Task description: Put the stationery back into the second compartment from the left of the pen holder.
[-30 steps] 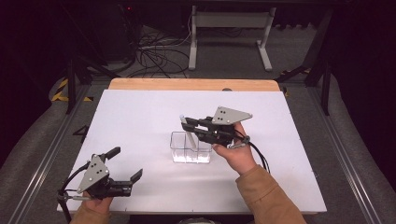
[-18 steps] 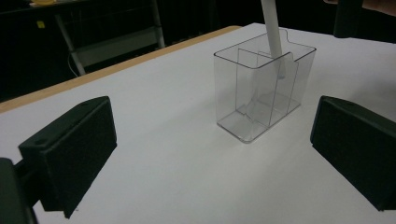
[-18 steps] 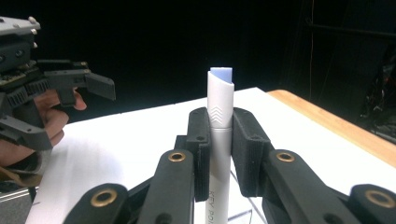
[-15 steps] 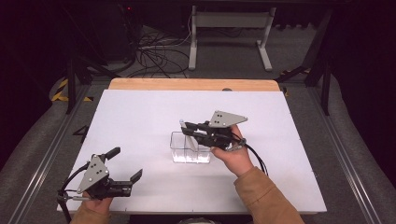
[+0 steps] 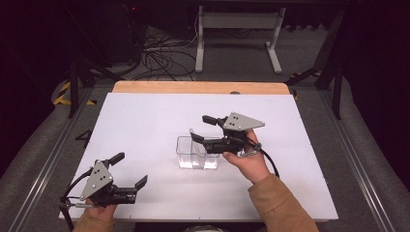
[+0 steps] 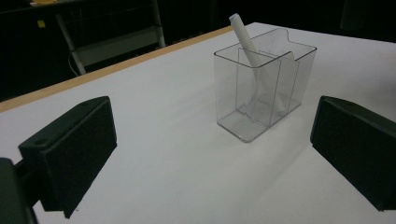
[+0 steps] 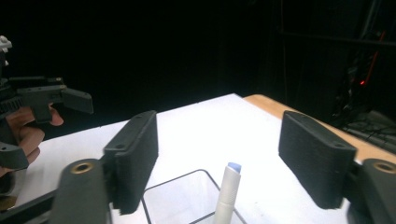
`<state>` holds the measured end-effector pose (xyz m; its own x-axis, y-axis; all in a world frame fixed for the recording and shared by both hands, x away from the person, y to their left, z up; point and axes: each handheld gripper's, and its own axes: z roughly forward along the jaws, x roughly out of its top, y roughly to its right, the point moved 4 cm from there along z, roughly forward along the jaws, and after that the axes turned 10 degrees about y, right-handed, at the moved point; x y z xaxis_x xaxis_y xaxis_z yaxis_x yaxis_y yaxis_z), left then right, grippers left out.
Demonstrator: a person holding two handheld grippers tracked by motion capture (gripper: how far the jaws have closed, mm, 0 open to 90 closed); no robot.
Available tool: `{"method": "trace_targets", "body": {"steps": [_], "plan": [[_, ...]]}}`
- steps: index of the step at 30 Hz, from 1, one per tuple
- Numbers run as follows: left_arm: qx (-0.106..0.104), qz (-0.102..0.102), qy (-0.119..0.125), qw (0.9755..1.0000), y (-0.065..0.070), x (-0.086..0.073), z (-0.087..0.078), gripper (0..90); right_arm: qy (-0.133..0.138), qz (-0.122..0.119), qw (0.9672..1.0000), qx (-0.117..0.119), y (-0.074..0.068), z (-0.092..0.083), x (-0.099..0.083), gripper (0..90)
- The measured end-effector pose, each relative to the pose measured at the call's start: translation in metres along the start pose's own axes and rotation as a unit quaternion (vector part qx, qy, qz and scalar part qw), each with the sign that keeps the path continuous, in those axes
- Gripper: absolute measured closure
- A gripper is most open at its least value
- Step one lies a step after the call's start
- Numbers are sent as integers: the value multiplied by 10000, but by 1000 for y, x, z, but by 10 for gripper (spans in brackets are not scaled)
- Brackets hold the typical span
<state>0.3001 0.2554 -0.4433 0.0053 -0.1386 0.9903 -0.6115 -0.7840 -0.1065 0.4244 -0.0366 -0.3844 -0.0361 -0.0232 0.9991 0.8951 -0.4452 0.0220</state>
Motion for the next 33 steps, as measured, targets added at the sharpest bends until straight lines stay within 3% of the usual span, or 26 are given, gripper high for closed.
{"method": "trace_targets", "body": {"steps": [9, 19, 23, 28, 33], "plan": [[-5, -9, 6, 10000, 0, 0, 0, 12, 179, -134, 9997, -79, -3, -14, 18, 234], [-6, -31, 8, 10000, 0, 0, 0, 12, 165, -149, 9997, -129, -4, -17, 22, 235], [1, -41, 21, 10000, 0, 0, 0, 12, 19, -174, 9998, -117, -3, -19, 21, 237], [21, -54, 26, 10000, -1, 0, 0, 12, -93, -240, 9992, -291, 3, -29, 21, 222], [16, -55, 21, 10000, 0, 0, 0, 12, -139, -276, 9983, -495, 10, -43, 22, 146]]}}
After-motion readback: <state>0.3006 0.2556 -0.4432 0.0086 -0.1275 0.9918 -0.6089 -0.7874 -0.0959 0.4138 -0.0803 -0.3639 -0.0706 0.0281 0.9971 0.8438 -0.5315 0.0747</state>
